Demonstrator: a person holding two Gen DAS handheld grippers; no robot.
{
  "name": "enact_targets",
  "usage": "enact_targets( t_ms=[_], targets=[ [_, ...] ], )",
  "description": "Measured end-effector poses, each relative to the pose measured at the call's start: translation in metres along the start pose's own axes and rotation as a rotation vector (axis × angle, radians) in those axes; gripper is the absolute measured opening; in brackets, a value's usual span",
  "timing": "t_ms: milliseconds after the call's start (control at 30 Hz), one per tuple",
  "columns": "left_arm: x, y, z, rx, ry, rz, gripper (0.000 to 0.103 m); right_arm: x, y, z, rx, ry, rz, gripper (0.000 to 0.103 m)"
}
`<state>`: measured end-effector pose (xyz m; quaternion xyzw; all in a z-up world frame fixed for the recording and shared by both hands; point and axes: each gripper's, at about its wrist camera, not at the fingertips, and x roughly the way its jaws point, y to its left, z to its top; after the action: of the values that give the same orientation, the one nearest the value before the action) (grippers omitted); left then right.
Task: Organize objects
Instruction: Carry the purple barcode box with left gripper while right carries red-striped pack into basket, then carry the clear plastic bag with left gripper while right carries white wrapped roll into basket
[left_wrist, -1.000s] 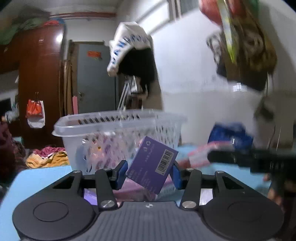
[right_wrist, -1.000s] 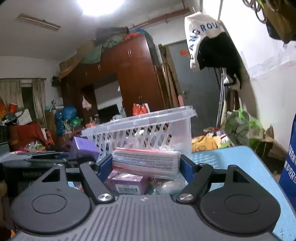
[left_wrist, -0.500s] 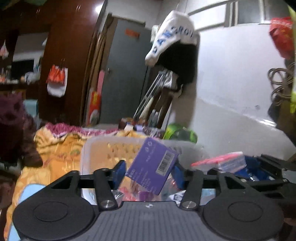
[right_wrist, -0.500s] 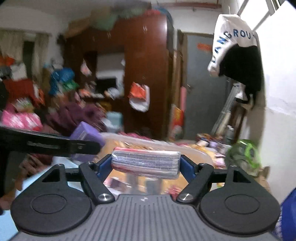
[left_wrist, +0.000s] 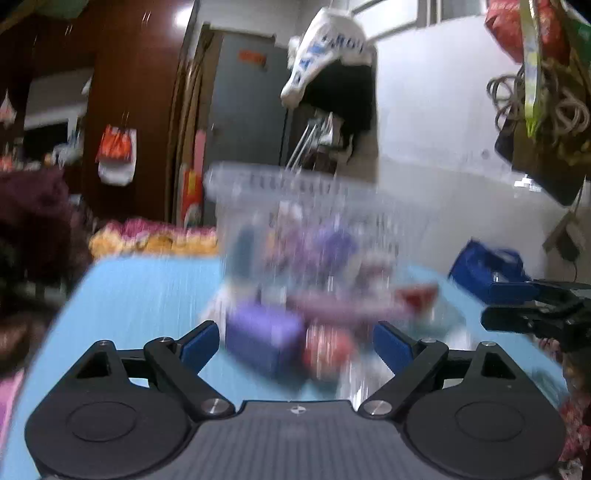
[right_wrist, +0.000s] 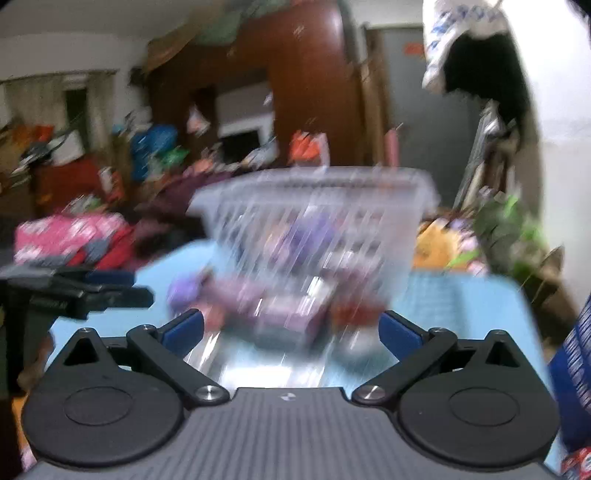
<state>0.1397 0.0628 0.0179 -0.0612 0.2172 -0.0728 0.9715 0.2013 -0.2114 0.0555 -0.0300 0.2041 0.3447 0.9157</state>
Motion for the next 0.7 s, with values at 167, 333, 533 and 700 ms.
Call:
enact_targets(
  t_ms=[167,333,533,700],
  targets=[
    [-0.004,-0.011,-0.012,0.048,0.012,0.004,0.090,0.009,0.008,-0.013,-0.052,0.055,-0.033,0.098],
    [0.002,-0.032,-0.025,0.100,0.050,-0.005,0.090,0.021,0.007,-0.028,-0.051,0.129,0.008,0.077],
    [0.007,-0.039,-0.040,0.117,0.051,0.008,0.047,0.007,0.005,-0.044,-0.046,0.071,0.007,0.074],
    [-0.005,-0.033,-0.049,0.094,-0.030,-0.033,0.043,0.000,0.008,-0.047,-0.061,0.008,-0.010,0.074]
  ],
)
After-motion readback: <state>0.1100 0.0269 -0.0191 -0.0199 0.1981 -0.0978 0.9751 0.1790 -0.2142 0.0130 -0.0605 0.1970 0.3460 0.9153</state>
